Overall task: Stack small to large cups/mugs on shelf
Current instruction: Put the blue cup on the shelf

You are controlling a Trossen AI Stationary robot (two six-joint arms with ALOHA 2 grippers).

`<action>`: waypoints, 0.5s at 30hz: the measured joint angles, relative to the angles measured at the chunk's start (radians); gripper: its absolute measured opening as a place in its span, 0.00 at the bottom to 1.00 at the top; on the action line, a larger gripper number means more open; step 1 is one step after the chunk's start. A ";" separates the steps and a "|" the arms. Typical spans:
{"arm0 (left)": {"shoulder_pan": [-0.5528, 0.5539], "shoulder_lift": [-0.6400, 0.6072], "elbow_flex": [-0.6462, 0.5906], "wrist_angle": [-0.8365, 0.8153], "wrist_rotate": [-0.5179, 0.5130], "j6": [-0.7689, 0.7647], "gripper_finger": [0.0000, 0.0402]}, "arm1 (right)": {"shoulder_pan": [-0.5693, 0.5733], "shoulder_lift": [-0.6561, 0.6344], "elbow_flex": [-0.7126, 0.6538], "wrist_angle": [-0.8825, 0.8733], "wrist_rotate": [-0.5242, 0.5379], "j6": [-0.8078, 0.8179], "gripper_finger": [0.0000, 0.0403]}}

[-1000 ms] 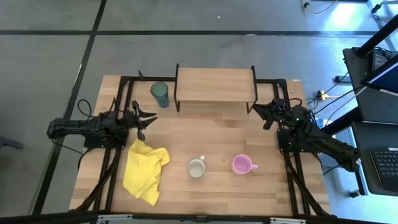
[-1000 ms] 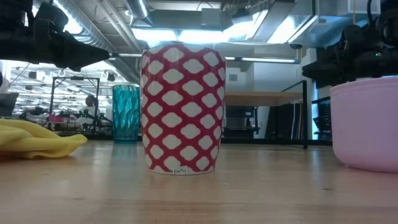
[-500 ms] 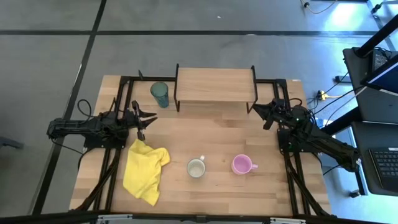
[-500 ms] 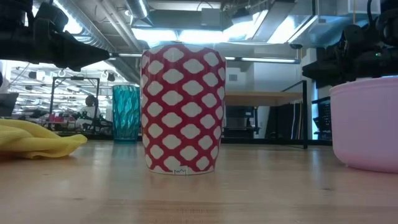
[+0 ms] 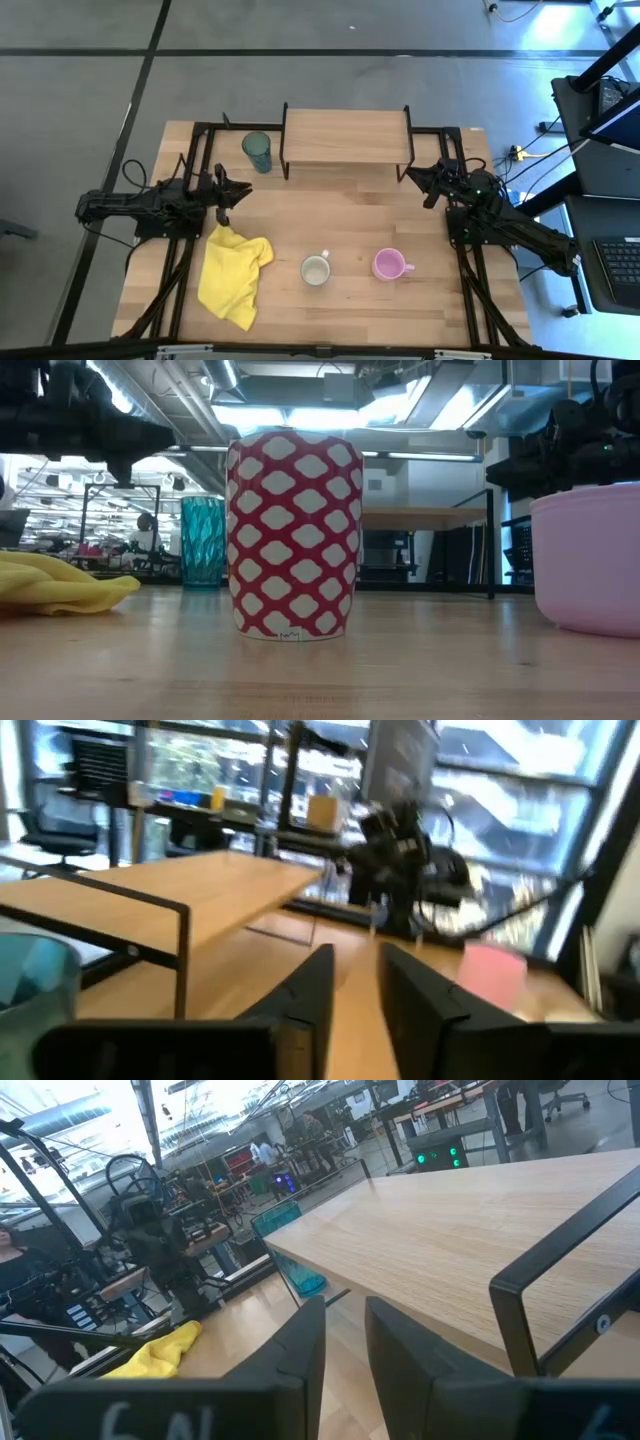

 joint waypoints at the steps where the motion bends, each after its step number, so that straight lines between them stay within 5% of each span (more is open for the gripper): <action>1: 0.000 0.000 0.000 0.007 0.000 -0.039 0.18 | 0.000 0.000 0.000 0.000 0.000 0.000 0.19; 7: 0.000 0.000 0.000 0.111 0.033 -0.569 0.18 | 0.000 0.000 0.000 0.000 0.000 0.000 0.19; 15: 0.000 0.000 0.000 0.104 -0.004 -0.835 0.18 | 0.000 0.000 0.000 0.000 0.000 0.000 0.19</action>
